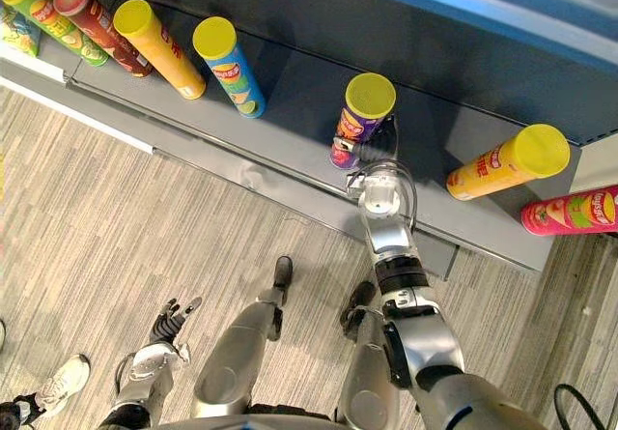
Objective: Put the gum and the chips on the shelf.
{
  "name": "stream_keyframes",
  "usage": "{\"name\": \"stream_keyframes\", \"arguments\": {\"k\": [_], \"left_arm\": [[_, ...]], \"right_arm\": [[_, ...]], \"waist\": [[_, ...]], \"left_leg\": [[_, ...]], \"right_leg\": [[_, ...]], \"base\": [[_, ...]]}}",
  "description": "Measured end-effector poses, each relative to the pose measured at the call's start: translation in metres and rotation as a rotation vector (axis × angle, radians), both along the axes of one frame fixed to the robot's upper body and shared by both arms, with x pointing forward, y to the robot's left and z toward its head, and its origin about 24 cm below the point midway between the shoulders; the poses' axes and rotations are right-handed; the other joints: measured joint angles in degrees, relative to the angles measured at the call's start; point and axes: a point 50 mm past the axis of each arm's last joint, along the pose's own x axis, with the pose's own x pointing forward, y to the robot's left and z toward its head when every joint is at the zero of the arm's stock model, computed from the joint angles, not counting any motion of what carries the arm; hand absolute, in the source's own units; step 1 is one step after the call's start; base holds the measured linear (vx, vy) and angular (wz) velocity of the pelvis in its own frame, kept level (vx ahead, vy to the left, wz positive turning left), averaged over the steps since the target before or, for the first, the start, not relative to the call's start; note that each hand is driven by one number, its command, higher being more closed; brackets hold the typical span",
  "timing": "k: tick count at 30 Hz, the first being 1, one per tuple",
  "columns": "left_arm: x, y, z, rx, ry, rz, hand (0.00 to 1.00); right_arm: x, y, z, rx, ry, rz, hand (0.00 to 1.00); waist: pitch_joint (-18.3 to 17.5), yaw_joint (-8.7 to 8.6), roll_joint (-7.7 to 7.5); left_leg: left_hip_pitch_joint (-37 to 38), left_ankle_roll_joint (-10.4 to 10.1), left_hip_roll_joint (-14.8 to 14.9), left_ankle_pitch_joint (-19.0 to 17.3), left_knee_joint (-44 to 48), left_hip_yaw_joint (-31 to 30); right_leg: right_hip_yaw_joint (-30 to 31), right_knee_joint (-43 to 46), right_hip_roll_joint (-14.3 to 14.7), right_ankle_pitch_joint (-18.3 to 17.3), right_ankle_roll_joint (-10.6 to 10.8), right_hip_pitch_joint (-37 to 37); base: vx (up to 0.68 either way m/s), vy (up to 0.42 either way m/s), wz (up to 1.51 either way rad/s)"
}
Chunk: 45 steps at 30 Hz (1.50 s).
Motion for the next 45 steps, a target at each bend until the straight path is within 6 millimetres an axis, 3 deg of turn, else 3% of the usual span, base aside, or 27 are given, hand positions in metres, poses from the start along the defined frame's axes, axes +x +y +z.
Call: {"name": "stream_keyframes", "arguments": {"k": [20, 21, 23, 29, 38, 45], "left_arm": [[0.007, -0.005, 0.003, -0.011, -0.025, -0.006, 0.0], [0.008, -0.006, 0.003, -0.011, -0.027, -0.006, 0.0], [0.01, -0.006, 0.004, -0.012, -0.032, -0.008, 0.0], [0.011, -0.007, 0.004, -0.014, -0.035, -0.011, 0.0], [0.011, -0.007, 0.004, -0.019, -0.034, -0.013, 0.0], [0.006, -0.008, 0.0, -0.026, -0.009, -0.019, 0.0]], "right_arm": [[0.004, -0.009, 0.021, 0.035, -0.085, -0.06, 1.0], [0.004, -0.008, 0.022, 0.024, -0.089, -0.055, 0.0], [0.004, -0.005, 0.021, -0.014, -0.087, -0.045, 0.0], [0.001, -0.005, -0.005, -0.036, 0.026, -0.035, 0.0], [-0.001, -0.006, -0.012, -0.039, 0.045, -0.026, 0.0], [-0.008, -0.016, -0.034, 0.005, 0.112, -0.051, 0.0]], "waist": [[1.1, 0.06, 0.91], [1.2, 0.08, 0.91], [1.4, 0.05, 0.92], [1.5, 0.09, 0.84], [1.5, 0.05, 0.81], [1.4, -0.18, 0.54]], "left_leg": [[-3.0, 0.0, 0.5, 0.3, 1.4, 0.5], [-3.0, 0.0, 0.5, 0.3, 1.8, 0.5], [-3.0, 0.0, 0.6, 0.3, 1.9, 0.6], [-3.2, 0.1, 1.0, 0.1, 2.0, 1.8], [-2.8, -0.1, 2.0, 0.2, 3.1, 2.7], [0.9, -0.4, 3.0, -0.2, 2.7, 3.5]], "right_leg": [[-0.7, 1.2, -0.4, -0.2, -0.2, -2.3], [-0.7, 1.3, -0.4, -0.2, -0.3, -2.3], [-0.7, 1.4, -0.4, -0.2, -0.3, -2.3], [-0.3, 1.9, -0.3, -0.4, -0.6, -2.9], [0.4, 2.0, 0.5, -0.4, -0.6, -2.7], [1.1, 0.6, 1.8, -0.4, -0.7, 0.8]], "base": [[0.01, -0.031, 0.02], [0.02, -0.035, 0.0], [0.01, -0.032, -0.01], [0.0, -0.033, -0.03], [0.01, -0.043, -0.06], [-0.02, -0.032, -0.09]]}}
